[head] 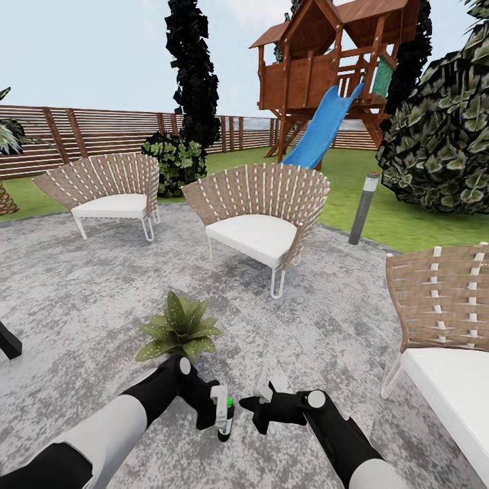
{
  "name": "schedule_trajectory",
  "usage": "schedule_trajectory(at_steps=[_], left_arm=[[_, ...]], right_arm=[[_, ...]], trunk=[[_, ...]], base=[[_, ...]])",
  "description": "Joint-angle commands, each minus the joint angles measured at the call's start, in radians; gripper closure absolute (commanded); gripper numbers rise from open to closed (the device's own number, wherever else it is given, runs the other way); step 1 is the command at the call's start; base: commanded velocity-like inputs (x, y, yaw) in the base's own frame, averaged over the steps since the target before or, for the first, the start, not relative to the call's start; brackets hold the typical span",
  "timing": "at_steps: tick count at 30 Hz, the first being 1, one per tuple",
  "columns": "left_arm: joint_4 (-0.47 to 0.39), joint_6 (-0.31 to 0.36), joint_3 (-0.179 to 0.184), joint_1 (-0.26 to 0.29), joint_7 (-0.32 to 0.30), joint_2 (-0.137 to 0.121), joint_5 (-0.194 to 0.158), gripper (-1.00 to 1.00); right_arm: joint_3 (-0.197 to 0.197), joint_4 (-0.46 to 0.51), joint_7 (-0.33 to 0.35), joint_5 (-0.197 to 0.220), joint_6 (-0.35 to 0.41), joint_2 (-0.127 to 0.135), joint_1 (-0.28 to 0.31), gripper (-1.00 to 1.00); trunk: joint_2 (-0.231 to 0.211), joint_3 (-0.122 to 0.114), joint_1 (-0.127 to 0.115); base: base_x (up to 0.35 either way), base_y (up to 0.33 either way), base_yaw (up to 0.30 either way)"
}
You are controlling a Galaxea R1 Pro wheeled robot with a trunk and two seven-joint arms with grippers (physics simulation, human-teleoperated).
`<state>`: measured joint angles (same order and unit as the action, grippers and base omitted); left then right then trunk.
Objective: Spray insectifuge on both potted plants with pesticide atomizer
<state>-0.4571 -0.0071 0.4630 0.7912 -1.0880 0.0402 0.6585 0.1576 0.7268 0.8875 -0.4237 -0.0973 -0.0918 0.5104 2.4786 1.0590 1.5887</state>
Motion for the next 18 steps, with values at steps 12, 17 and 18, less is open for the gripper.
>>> schedule_trajectory(at_steps=[12,17,18], left_arm=[[-0.002,-0.002,0.001,0.0,-0.013,0.015,0.0,1.0],[-0.002,-0.002,0.0,0.0,-0.015,0.025,-0.001,1.0],[-0.002,-0.002,0.0,0.0,-0.015,0.026,-0.001,1.0]], right_arm=[[-0.001,0.0,0.001,-0.012,-0.01,0.0,0.0,1.0],[-0.001,-0.001,0.001,-0.012,-0.01,0.0,0.0,1.0],[-0.001,-0.001,0.001,-0.012,-0.01,0.0,0.0,1.0]], trunk=[[0.0,0.001,0.0],[0.0,0.001,0.0],[0.0,0.001,0.0]], base=[[0.0,0.0,0.0],[0.0,0.0,0.0],[0.0,0.0,0.0]])
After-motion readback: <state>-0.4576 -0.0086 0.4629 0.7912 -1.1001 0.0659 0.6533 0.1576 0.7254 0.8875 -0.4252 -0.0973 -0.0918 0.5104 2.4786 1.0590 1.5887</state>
